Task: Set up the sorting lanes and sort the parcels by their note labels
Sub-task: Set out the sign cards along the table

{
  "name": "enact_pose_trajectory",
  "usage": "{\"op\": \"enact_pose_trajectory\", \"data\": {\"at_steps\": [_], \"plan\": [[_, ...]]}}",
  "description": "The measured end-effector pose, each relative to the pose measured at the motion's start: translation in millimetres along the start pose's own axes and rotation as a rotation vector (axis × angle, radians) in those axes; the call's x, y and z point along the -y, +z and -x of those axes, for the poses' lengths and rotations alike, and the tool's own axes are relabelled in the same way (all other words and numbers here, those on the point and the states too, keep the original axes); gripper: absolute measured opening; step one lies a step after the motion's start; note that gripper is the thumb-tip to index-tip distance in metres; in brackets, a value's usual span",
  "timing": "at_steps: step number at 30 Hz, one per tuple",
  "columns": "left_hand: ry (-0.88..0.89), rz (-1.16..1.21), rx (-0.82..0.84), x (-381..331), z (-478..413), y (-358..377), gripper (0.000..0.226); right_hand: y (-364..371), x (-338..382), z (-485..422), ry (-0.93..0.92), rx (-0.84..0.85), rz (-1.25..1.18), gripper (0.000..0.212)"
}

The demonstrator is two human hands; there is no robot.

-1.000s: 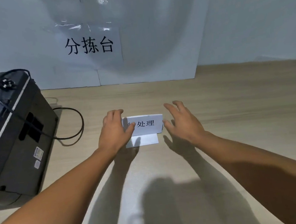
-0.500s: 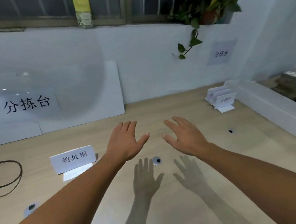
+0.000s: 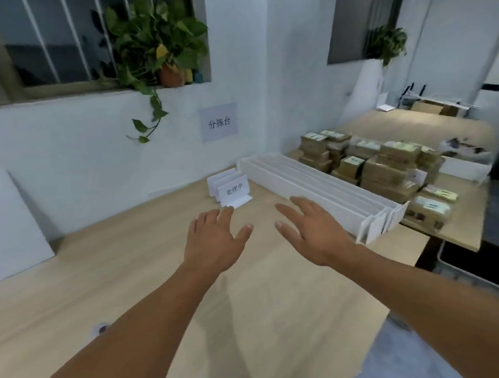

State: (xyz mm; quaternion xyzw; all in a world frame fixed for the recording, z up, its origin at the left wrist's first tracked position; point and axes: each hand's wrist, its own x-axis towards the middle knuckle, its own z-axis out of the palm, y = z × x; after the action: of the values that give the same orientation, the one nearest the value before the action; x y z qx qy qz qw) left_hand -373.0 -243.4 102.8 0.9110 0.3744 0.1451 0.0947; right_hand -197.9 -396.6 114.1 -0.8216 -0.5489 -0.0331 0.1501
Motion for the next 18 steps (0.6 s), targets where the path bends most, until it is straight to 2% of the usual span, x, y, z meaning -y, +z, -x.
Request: {"op": "enact_pose_trajectory", "data": {"at_steps": [6,18], "plan": [[-0.008,-0.015,-0.020,-79,-58,36,0.070,-10,-96,-22,0.035,0.007,-0.022,0.063],[-0.156,0.009,-0.015,-100,-253,149,0.069,38,-235,-194,-0.006,0.095,0.034,0.061]]}}
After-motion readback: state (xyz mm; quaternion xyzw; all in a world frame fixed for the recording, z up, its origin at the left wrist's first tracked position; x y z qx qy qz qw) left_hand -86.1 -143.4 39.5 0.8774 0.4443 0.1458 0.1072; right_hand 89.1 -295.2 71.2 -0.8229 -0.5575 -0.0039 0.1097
